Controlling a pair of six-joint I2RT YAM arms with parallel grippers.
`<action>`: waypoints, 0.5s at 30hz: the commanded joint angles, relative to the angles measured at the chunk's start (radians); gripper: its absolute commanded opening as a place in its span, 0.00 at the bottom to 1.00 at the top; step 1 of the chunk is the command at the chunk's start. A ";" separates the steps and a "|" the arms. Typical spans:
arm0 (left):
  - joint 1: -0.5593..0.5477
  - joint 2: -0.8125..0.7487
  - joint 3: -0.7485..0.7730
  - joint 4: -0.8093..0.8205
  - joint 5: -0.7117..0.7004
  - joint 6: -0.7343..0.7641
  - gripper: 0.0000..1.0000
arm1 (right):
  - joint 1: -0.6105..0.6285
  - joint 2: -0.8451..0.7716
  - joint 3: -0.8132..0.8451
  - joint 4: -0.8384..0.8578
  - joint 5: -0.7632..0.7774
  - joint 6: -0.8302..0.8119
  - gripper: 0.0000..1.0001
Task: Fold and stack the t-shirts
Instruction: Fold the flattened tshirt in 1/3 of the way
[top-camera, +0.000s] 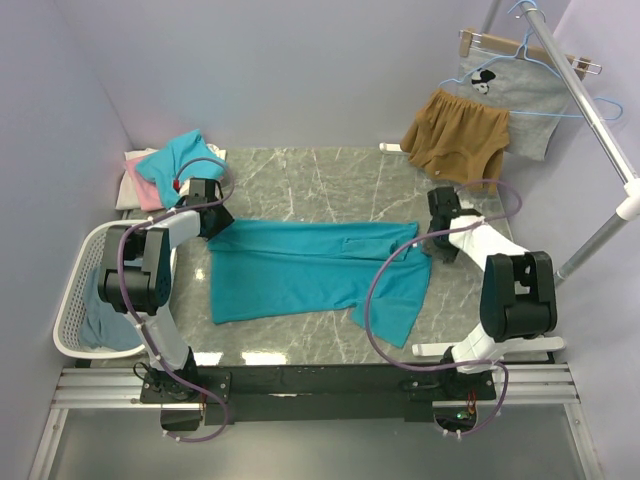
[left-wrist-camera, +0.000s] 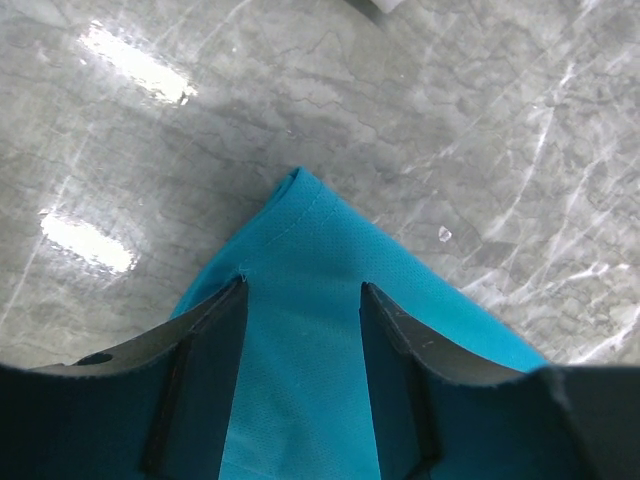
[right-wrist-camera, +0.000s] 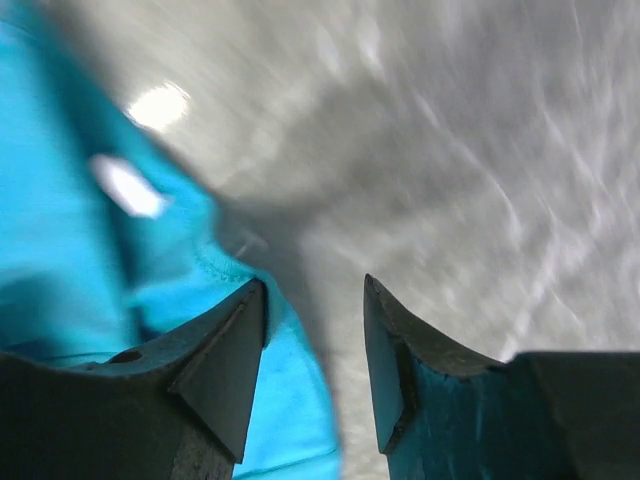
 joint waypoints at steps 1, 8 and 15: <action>-0.014 -0.041 0.015 0.022 0.057 0.016 0.55 | -0.035 0.001 0.138 0.117 -0.106 -0.028 0.50; -0.038 -0.046 0.026 0.009 0.075 0.013 0.55 | -0.039 0.181 0.324 0.124 -0.237 -0.019 0.48; -0.041 -0.064 0.023 -0.008 0.031 0.020 0.56 | -0.038 0.112 0.231 0.156 -0.229 -0.031 0.47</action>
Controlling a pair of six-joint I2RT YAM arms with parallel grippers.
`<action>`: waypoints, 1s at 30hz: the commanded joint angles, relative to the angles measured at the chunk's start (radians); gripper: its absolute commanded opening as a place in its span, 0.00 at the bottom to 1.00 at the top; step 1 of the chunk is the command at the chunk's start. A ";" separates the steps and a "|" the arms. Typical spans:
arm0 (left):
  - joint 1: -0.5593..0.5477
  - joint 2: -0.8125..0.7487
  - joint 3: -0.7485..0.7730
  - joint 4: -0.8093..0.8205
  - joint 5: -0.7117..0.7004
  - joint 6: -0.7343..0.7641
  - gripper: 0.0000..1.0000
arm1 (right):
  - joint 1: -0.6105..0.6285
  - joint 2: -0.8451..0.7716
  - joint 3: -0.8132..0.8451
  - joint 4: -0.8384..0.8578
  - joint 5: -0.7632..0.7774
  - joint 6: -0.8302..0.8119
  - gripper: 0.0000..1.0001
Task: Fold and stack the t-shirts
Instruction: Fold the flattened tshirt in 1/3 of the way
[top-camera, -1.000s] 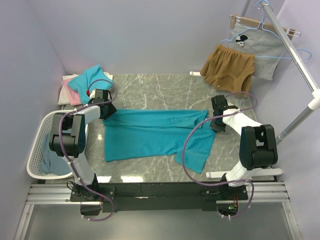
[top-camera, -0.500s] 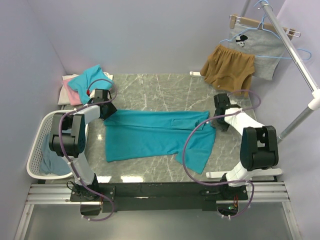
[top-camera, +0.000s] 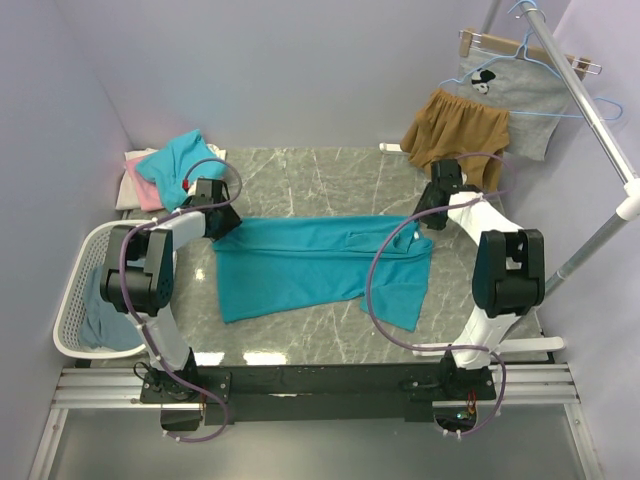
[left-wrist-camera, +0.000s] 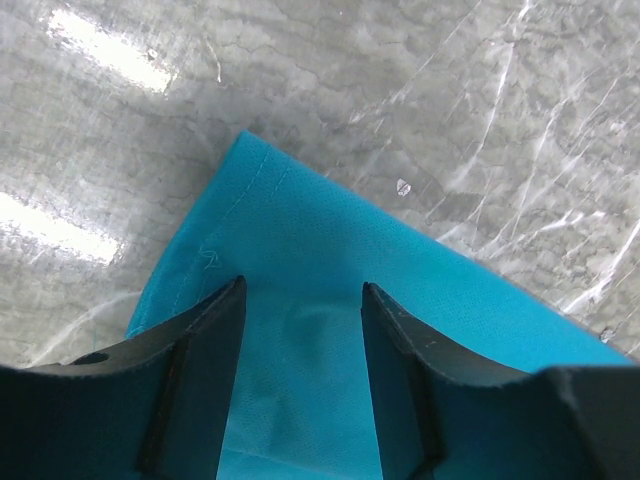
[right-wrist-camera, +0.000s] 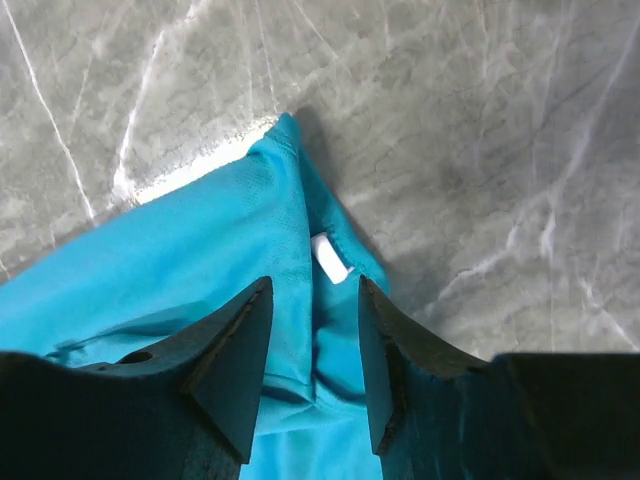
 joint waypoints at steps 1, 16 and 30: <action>-0.003 -0.067 0.017 0.027 -0.006 0.019 0.56 | -0.005 -0.075 -0.076 0.058 -0.027 -0.015 0.48; -0.007 -0.035 0.061 0.032 0.060 -0.006 0.57 | 0.037 0.095 0.077 0.064 -0.239 -0.083 0.47; -0.020 0.101 0.098 0.040 0.060 -0.018 0.55 | 0.035 0.316 0.266 -0.052 -0.144 -0.061 0.47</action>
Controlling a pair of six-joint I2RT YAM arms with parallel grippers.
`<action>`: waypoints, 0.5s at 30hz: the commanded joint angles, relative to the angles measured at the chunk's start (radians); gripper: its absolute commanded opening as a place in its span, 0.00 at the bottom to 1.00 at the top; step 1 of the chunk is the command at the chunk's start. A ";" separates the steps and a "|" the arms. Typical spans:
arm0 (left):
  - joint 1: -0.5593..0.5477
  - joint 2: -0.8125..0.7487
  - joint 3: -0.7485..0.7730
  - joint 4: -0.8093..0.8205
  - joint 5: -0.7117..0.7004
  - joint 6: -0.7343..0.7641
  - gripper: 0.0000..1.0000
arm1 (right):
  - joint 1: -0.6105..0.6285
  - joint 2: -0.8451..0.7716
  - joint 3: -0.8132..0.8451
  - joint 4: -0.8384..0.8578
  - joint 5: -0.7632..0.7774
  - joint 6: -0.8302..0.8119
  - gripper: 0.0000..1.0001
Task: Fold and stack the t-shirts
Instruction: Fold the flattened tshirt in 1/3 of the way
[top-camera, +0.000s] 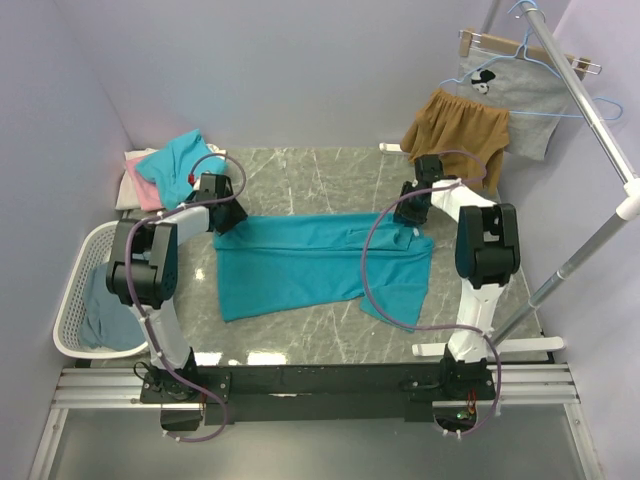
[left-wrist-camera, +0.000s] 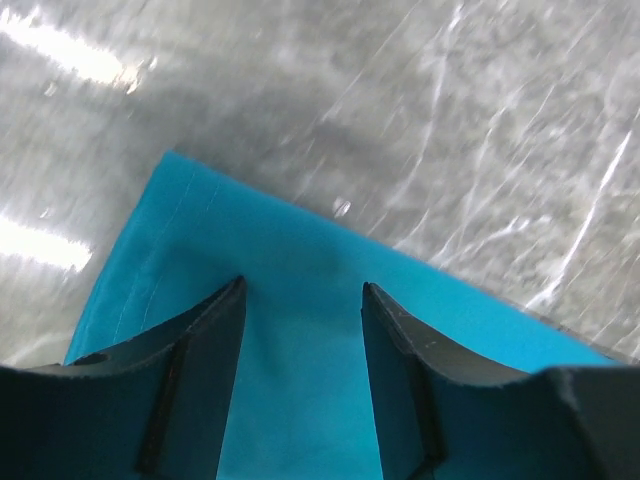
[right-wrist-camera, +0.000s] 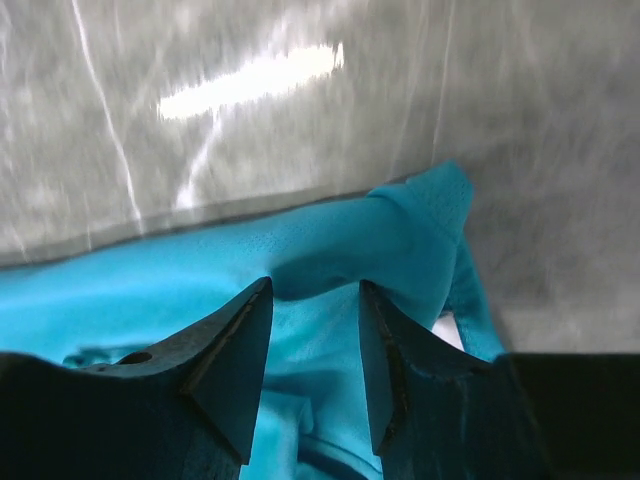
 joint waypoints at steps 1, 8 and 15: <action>-0.005 0.077 0.072 0.018 -0.001 0.000 0.55 | -0.002 0.078 0.123 -0.066 0.064 0.013 0.47; -0.005 0.175 0.198 0.040 -0.011 0.040 0.57 | -0.009 0.218 0.367 -0.120 0.043 0.000 0.49; -0.010 0.157 0.220 0.129 0.058 0.076 0.61 | -0.012 0.138 0.365 0.053 -0.008 -0.026 0.62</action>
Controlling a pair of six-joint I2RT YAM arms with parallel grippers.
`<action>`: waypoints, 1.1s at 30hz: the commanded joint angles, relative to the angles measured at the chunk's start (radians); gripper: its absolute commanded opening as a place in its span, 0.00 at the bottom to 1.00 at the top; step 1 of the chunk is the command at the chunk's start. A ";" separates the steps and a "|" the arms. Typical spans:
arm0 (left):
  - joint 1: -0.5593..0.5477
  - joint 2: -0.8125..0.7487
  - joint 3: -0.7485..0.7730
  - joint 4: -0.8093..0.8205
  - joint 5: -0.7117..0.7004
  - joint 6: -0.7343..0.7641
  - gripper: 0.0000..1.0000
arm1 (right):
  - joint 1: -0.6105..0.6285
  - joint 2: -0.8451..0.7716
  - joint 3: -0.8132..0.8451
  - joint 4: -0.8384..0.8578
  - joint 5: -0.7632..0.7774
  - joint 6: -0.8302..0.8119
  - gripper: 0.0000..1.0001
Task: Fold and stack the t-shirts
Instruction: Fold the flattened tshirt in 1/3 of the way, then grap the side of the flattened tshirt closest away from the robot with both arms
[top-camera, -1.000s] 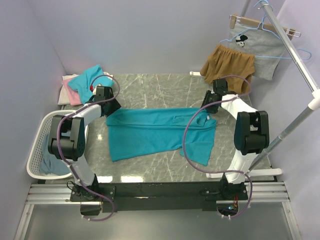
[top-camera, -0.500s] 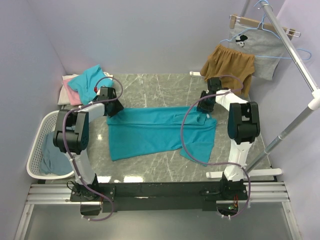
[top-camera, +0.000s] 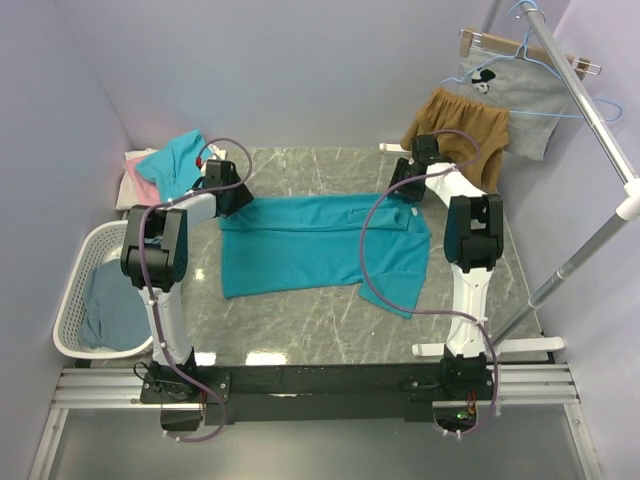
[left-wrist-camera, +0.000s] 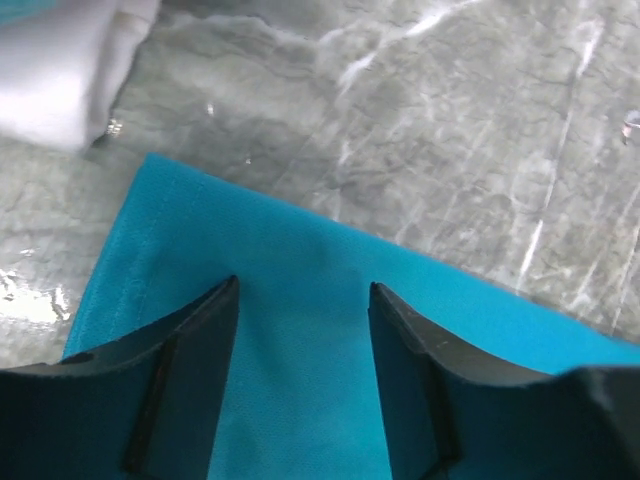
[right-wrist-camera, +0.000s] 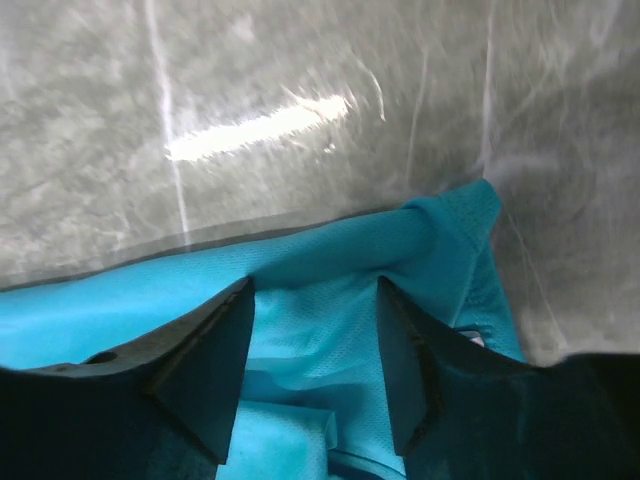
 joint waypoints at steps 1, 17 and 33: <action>-0.013 -0.062 -0.023 0.116 0.047 0.051 0.64 | -0.006 -0.150 -0.073 0.160 -0.020 -0.032 0.64; -0.199 -0.582 -0.426 -0.014 -0.132 -0.027 0.66 | 0.106 -0.787 -0.742 0.049 0.139 0.021 0.72; -0.318 -1.084 -0.825 -0.268 -0.341 -0.350 0.69 | 0.142 -1.227 -1.235 -0.017 0.240 0.325 0.73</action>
